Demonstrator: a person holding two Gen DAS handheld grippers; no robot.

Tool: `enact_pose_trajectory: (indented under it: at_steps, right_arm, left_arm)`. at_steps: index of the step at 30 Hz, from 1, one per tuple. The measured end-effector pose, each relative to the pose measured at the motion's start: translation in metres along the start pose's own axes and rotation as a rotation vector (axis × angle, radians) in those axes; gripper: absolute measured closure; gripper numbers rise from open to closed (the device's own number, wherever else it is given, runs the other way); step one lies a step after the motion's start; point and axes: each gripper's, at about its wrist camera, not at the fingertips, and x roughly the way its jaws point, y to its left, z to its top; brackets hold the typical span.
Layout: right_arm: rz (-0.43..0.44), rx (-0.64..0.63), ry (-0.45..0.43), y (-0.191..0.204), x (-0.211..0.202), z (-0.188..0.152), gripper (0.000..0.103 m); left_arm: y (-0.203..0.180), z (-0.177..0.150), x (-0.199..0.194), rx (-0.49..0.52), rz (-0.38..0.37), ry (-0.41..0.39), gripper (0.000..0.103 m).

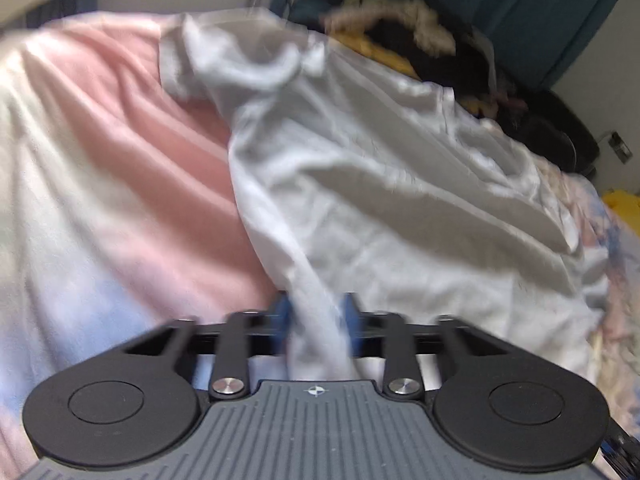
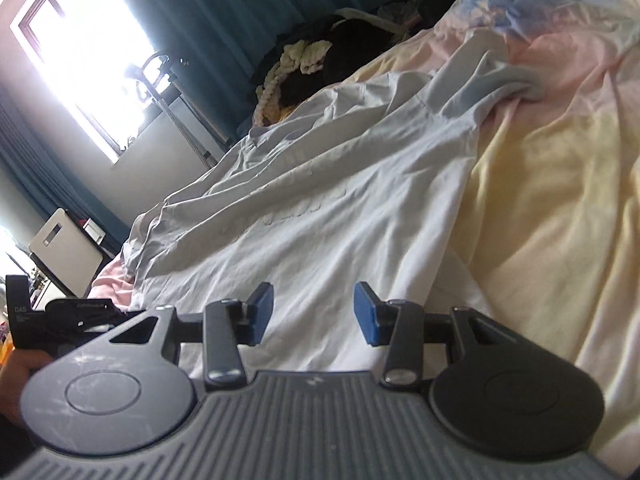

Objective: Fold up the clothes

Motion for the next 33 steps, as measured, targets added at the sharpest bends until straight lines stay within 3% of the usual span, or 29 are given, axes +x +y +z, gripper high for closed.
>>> enact_pose_trajectory:
  at_steps: [6, 11, 14, 15, 18, 19, 24, 26, 28, 30, 33]
  right_arm:
    - [0.031, -0.035, 0.023, 0.008, 0.012, -0.001, 0.057]
    - [0.024, -0.059, 0.023, 0.011, 0.017, 0.001, 0.057]
    - [0.008, -0.059, 0.011, 0.009, 0.019, 0.006, 0.057]
    - [0.005, -0.055, 0.007, 0.007, 0.018, 0.008, 0.057]
    - [-0.002, -0.048, -0.013, 0.003, 0.012, 0.013, 0.057]
    - [-0.004, -0.053, -0.019, 0.002, 0.009, 0.015, 0.057]
    - [-0.015, -0.095, -0.021, 0.001, -0.019, 0.018, 0.057]
    - [-0.003, -0.110, -0.015, 0.002, -0.036, 0.021, 0.056]
    - [0.021, -0.100, 0.006, 0.003, -0.054, 0.025, 0.049]
    - [0.040, -0.099, 0.087, 0.002, -0.067, 0.027, 0.048]
    - [0.003, -0.166, 0.226, 0.001, -0.085, 0.029, 0.048]
  left_arm:
    - [-0.025, 0.021, -0.004, 0.110, -0.047, -0.132, 0.098]
    - [-0.022, 0.040, 0.010, 0.085, -0.087, -0.182, 0.098]
    - [-0.019, 0.039, 0.021, 0.089, -0.094, -0.127, 0.091]
    - [-0.019, 0.037, 0.022, 0.102, -0.095, -0.100, 0.080]
    - [-0.019, 0.030, 0.013, 0.159, -0.129, -0.039, 0.034]
    - [-0.016, 0.027, 0.002, 0.175, -0.149, -0.042, 0.029]
    - [-0.002, 0.006, -0.065, 0.301, -0.212, -0.015, 0.027]
    - [0.002, -0.005, -0.094, 0.404, -0.245, 0.044, 0.026]
    - [0.001, -0.020, -0.109, 0.508, -0.259, 0.145, 0.026]
    - [-0.001, -0.037, -0.120, 0.609, -0.267, 0.257, 0.026]
    - [-0.010, -0.053, -0.115, 0.720, -0.236, 0.324, 0.026]
